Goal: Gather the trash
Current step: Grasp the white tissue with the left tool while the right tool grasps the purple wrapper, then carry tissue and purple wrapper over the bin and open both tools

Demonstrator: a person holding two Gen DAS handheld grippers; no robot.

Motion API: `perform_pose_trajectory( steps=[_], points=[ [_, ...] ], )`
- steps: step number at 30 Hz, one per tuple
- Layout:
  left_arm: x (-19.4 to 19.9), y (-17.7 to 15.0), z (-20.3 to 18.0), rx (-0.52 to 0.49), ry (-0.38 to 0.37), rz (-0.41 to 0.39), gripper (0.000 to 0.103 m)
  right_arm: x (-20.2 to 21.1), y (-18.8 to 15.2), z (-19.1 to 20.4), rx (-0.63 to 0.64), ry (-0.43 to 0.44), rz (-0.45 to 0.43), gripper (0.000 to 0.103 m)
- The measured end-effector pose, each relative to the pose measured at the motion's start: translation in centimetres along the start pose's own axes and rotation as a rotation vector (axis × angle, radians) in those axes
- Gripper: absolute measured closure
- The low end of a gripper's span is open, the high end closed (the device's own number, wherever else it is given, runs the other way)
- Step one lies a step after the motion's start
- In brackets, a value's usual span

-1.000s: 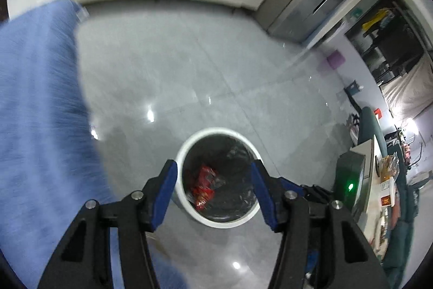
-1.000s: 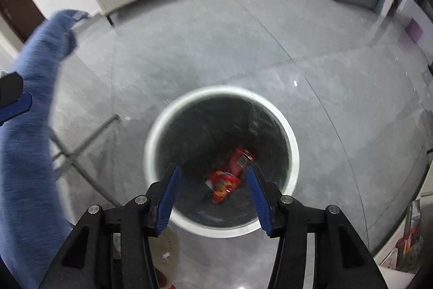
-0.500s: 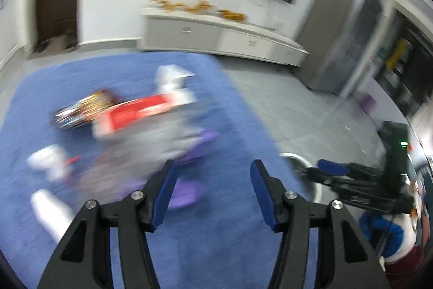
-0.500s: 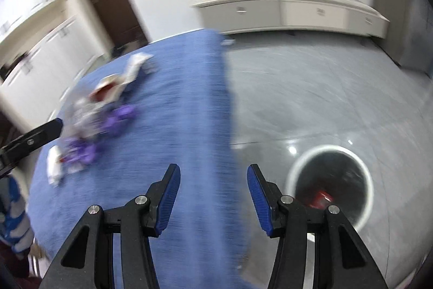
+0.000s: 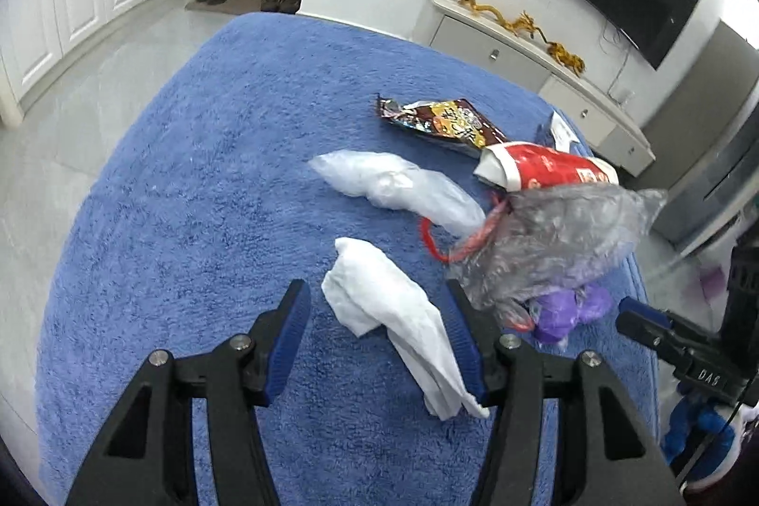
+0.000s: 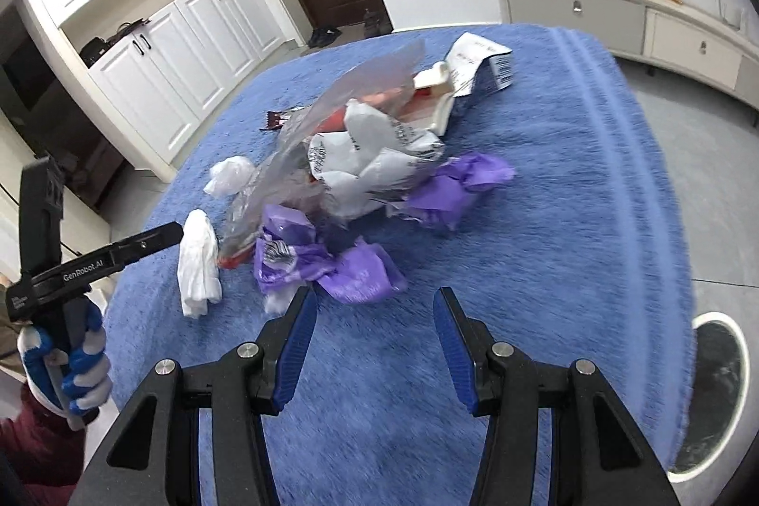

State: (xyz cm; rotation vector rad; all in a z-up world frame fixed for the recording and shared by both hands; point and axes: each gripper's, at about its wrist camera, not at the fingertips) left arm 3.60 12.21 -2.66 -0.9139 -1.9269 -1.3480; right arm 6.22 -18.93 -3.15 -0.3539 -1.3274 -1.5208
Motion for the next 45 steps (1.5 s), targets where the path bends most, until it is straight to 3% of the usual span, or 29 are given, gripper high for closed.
perform_pose_trajectory(
  steps=[13, 19, 23, 37, 39, 41, 42, 45],
  points=[
    [-3.0, 0.9, -0.7, 0.01, 0.021, 0.059, 0.048, -2.7, 1.4, -0.3, 0.002, 0.118, 0.032, 0.06],
    [-4.7, 0.9, -1.4, 0.0, -0.005, 0.073, 0.048, -2.8, 0.6, -0.7, 0.0, 0.177, 0.02, 0.074],
    [-5.2, 1.3, -1.8, -0.028, -0.001, 0.057, 0.048, -2.8, 0.8, -1.4, 0.004, 0.208, 0.007, 0.089],
    [-5.4, 1.2, -2.6, -0.079, 0.017, 0.049, 0.049, -3.5, 1.6, -2.7, -0.002, 0.255, 0.005, 0.095],
    [-5.1, 0.6, -2.9, -0.091, 0.029, 0.044, 0.062, -3.3, 1.4, -2.7, 0.002, 0.248, 0.0, 0.096],
    [-5.1, 0.1, -3.3, -0.107, 0.021, 0.048, 0.087, -2.8, 1.1, -2.6, 0.004, 0.238, -0.006, 0.096],
    [-5.0, -0.1, -3.4, -0.106, 0.009, 0.056, 0.093, -2.4, 0.8, -2.6, 0.004, 0.228, -0.011, 0.096],
    [-4.4, -0.7, -3.8, -0.113, -0.02, 0.048, 0.095, -1.0, 0.1, -2.1, 0.011, 0.197, -0.022, 0.096]
  ],
)
Point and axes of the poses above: each gripper's, at about its wrist camera, not at the fingertips, and x roughly against the way its jaws point, z to its left, y to its top
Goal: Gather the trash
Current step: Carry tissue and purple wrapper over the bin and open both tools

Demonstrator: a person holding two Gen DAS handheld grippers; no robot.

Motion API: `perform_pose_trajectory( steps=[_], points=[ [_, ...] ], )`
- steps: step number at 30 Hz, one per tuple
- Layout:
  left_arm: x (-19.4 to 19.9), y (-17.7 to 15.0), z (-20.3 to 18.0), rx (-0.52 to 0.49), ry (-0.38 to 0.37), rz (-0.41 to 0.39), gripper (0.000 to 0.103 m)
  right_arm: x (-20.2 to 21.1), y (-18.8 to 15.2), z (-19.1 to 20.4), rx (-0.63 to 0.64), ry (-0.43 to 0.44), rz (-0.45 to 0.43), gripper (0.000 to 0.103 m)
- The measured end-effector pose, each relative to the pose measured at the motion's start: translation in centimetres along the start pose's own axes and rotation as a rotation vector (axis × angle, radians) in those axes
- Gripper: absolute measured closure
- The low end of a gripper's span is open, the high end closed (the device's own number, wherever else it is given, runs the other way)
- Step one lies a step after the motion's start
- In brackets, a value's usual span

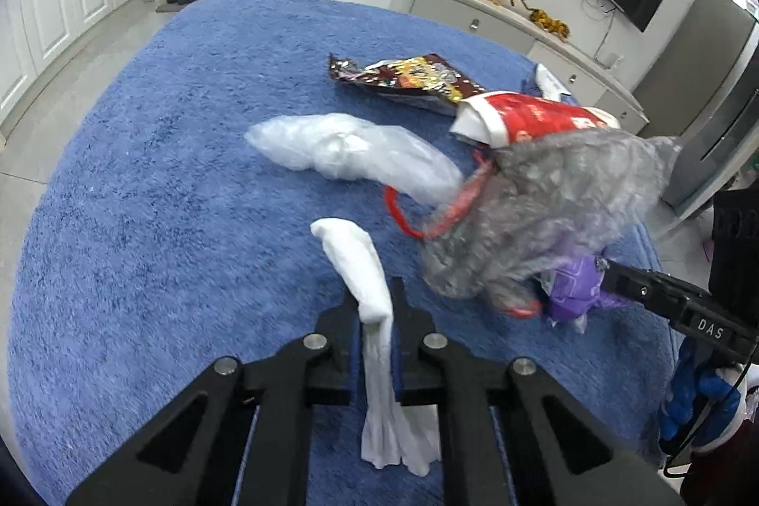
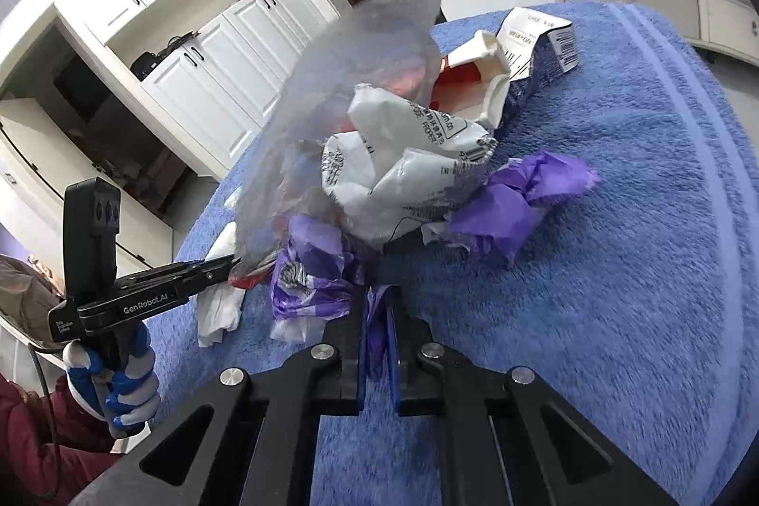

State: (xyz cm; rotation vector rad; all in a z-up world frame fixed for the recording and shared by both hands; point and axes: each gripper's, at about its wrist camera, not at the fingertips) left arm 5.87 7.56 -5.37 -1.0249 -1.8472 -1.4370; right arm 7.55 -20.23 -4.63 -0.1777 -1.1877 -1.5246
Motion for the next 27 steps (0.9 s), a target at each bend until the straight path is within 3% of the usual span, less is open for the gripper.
perform_pose_trajectory(
  steps=[9, 16, 22, 27],
  points=[
    [4.9, -2.4, -1.3, -0.024, -0.106, -0.091, 0.096, 5.3, -2.5, 2.1, 0.001, -0.154, -0.071, 0.097],
    [8.2, -3.5, -5.1, -0.105, -0.161, -0.128, 0.096, 10.1, -4.7, 2.0, -0.042, -0.251, -0.149, 0.097],
    [8.1, -2.2, -11.3, -0.181, -0.254, -0.055, 0.096, 14.8, -5.9, -1.1, -0.096, -0.385, -0.193, 0.097],
    [4.6, -0.7, -20.0, -0.289, -0.323, 0.035, 0.096, 18.1, -6.9, -6.9, -0.174, -0.537, -0.192, 0.097]
  ],
)
Point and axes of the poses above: each gripper's, at about its wrist camera, not at the fingertips, and x roughly against the way its jaws point, z to its left, y to its top
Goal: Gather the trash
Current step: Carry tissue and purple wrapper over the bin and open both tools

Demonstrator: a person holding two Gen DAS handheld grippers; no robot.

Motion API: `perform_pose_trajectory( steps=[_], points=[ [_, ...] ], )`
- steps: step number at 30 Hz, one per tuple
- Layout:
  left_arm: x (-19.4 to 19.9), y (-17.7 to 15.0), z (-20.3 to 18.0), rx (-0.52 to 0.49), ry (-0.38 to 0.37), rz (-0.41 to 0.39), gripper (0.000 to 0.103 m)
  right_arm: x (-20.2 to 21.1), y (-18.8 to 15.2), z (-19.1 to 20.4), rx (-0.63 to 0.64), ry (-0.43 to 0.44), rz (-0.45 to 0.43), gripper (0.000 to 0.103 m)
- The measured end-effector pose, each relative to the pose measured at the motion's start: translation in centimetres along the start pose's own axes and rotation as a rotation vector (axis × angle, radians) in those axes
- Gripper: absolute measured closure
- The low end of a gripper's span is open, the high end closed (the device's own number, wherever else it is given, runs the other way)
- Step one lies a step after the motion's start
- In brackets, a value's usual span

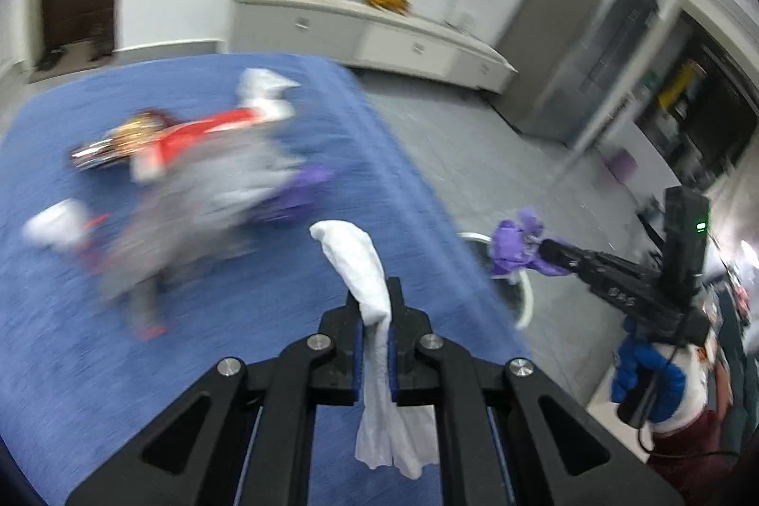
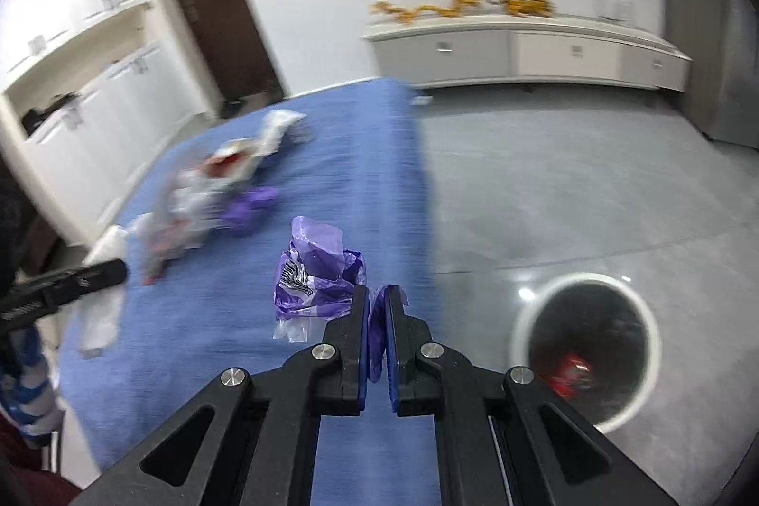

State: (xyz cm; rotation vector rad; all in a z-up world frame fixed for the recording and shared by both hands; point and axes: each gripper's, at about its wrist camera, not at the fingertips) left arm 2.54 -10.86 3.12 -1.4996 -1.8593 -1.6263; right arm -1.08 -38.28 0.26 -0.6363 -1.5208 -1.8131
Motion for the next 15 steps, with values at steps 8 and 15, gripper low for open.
perform_pose_trajectory(
  steps=[8, 15],
  points=[
    [-14.1, 4.6, -11.6, -0.167, -0.096, 0.178, 0.095, -3.5, -1.8, -12.9, -0.181, -0.215, 0.083, 0.097],
    [-25.7, 5.5, -16.8, -0.14, -0.13, 0.326, 0.094, -7.6, -4.2, -20.4, -0.305, -0.29, 0.163, 0.097]
  ],
)
Point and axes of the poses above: each gripper's, at about its wrist camera, not at the fingertips, and x roughly against the way its jaws point, z to its left, y to its top
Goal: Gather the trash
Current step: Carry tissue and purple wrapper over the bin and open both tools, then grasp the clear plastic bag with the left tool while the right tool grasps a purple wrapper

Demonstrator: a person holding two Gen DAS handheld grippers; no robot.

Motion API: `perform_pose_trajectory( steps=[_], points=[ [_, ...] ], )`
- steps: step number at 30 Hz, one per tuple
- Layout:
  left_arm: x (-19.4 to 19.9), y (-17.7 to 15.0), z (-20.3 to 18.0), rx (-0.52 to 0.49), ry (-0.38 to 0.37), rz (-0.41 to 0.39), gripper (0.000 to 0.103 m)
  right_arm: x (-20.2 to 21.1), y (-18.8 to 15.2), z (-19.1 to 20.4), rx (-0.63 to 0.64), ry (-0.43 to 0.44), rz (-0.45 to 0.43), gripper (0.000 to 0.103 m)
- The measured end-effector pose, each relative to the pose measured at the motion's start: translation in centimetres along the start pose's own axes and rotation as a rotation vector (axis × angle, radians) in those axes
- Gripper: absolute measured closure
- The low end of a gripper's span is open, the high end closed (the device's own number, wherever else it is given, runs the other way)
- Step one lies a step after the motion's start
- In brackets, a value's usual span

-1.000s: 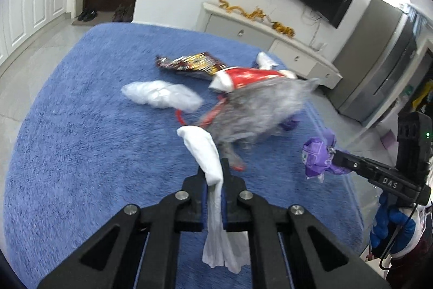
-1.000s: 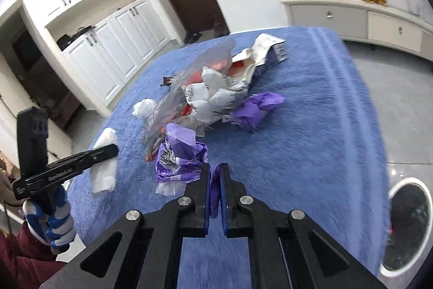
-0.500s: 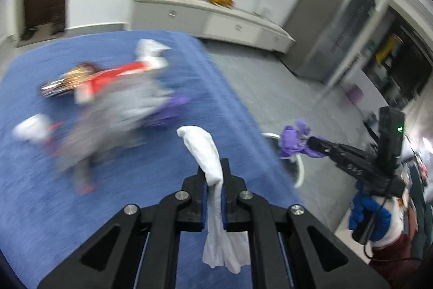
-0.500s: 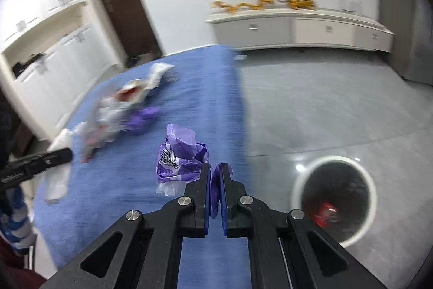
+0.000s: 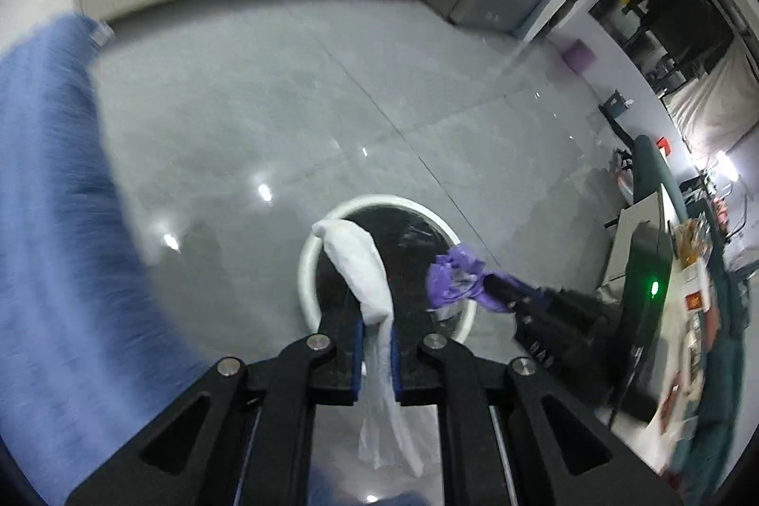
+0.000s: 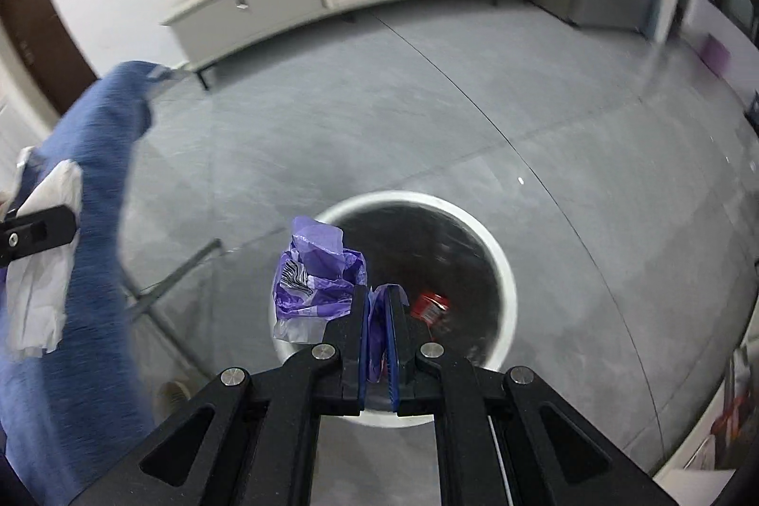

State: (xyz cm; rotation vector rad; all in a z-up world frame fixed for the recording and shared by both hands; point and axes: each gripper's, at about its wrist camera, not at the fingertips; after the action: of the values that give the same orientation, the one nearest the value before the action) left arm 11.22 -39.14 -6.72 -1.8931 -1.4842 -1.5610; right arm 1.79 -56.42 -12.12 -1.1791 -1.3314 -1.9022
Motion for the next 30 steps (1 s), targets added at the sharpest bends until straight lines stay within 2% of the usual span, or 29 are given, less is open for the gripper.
perform_pose_trajectory(
  steps=[3, 4, 5, 7, 10, 14, 16, 20, 25, 30],
  points=[
    [-3.5, 0.9, -0.8, 0.002, 0.01, 0.041, 0.091, -1.8, -0.1, -1.3, -0.023, -0.01, 0.027, 0.095],
    [-4.3, 1.1, -1.1, 0.003, 0.004, 0.057, 0.08, -2.4, -0.2, -1.6, -0.029, -0.017, 0.035, 0.094],
    [-5.3, 1.3, -1.2, 0.006, -0.003, 0.07, 0.06, -3.1, -0.3, -1.8, -0.03, -0.029, 0.041, 0.093],
    [-6.3, 1.7, -1.2, 0.015, 0.004, 0.061, 0.046, -3.7, -0.8, -2.1, -0.034, -0.035, 0.053, 0.086],
    [-7.2, 1.9, -1.3, 0.026, -0.023, 0.078, 0.046, -4.5, -1.2, -2.5, -0.04, -0.054, 0.064, 0.083],
    [-5.9, 1.5, -1.7, 0.007, -0.03, 0.039, 0.046, -3.7, -1.6, -2.5, -0.047, -0.059, 0.053, 0.077],
    [-3.9, 0.9, -1.7, -0.01, -0.028, -0.008, 0.046, -3.0, -1.5, -1.9, -0.039, -0.054, 0.03, 0.073],
    [1.4, -1.0, -2.3, -0.064, -0.017, -0.133, 0.046, 0.2, -1.4, 0.3, 0.0, -0.022, -0.039, 0.072],
    [8.1, -4.4, -2.1, -0.15, 0.033, -0.238, 0.046, 4.7, -1.2, 4.6, 0.069, 0.043, -0.123, 0.071],
    [14.3, -8.9, 2.1, -0.126, 0.103, -0.31, 0.046, 8.7, -1.3, 10.6, 0.163, 0.129, -0.172, 0.068]
  ],
)
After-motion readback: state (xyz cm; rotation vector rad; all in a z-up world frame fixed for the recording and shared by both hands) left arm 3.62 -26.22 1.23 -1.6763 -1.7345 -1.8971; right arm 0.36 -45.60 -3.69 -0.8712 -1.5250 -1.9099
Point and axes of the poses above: each gripper's, at about its wrist camera, not at the fingertips, and x roughly against the way its jaws point, z to its left, y to its top
